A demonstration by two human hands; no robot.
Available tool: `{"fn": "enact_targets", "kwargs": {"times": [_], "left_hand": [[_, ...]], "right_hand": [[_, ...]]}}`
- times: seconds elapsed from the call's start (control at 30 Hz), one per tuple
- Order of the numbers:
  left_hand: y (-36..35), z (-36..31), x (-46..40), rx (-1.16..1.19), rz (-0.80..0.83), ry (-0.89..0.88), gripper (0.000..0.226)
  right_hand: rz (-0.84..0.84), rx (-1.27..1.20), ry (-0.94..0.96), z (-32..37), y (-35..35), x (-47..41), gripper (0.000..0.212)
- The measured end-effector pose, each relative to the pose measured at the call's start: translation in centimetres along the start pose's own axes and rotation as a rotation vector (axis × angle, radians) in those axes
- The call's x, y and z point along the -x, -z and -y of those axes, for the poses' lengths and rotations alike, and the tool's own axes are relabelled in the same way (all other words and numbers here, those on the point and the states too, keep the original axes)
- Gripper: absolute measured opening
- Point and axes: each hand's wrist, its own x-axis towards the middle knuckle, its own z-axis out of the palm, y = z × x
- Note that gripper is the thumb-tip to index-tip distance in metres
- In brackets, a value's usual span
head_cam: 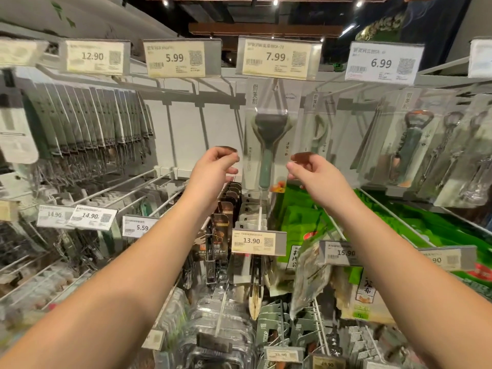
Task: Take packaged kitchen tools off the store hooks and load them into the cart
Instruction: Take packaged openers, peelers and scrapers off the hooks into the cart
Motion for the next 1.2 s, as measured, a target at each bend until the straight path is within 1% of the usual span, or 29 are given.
{"fn": "enact_targets", "kwargs": {"times": [0.1,0.17,0.23,0.3,0.37,0.43,0.53,0.57,0.67,0.73,0.8,0.9,1.03,1.1,1.2], "left_hand": [[1.7,0.3,0.6,-0.019,-0.018,0.022,0.012],[3.4,0.3,1.6,-0.033,-0.022,0.033,0.016],[5.7,0.3,3.0,-0.045,-0.037,0.031,0.013],[8.6,0.3,5.1,-0.094,-0.061,0.021,0.008],[12.2,0.3,7.4,-0.211,-0.081,0.006,0.008],[16.4,0.5,9.8,-0.338,-0.104,-0.009,0.007],[23.4,1.3,13.8,-0.549,-0.156,0.003,0.003],[25.8,1.9,15.3,-0.616,-0.181,0.024,0.006],[33.3,3.8,20.5,-0.869,-0.245,0.099,0.018],[37.6,5.5,23.8,-1.031,-0.209,0.160,0.023],[42.0,7.6,27.7,-1.146,-0.175,0.293,0.025],[47.6,10.6,33.6,-1.186,-0.184,0.461,0.026],[53.0,14.1,39.5,-1.242,-0.171,0.722,0.029],[55.2,16.1,41.5,-1.226,-0.173,0.804,0.029],[58.9,18.9,43.2,-1.194,-0.193,0.885,0.025]], "right_hand": [[-0.010,0.040,-0.046,0.3,0.7,1.0,0.044],[-0.055,0.028,-0.068,0.7,0.9,1.9,0.048],[-0.131,0.007,-0.064,1.7,0.5,3.1,0.046],[-0.202,0.040,-0.020,3.4,-0.7,4.7,0.042],[-0.185,0.130,0.075,6.2,-3.3,6.8,0.039],[-0.059,0.257,0.184,9.3,-7.0,9.2,0.041],[0.210,0.413,0.304,13.1,-13.8,12.8,0.046],[0.298,0.439,0.332,14.0,-16.3,13.9,0.048],[0.538,0.479,0.412,16.2,-24.6,17.2,0.054],[0.657,0.523,0.471,17.3,-29.6,19.7,0.055],[0.786,0.533,0.527,18.5,-34.7,22.6,0.053],[0.961,0.555,0.606,19.7,-41.8,27.3,0.047],[1.172,0.526,0.672,20.7,-49.6,32.6,0.051],[1.248,0.472,0.690,20.7,-52.9,34.7,0.052],[1.338,0.479,0.639,21.1,-58.3,36.6,0.041]]}}
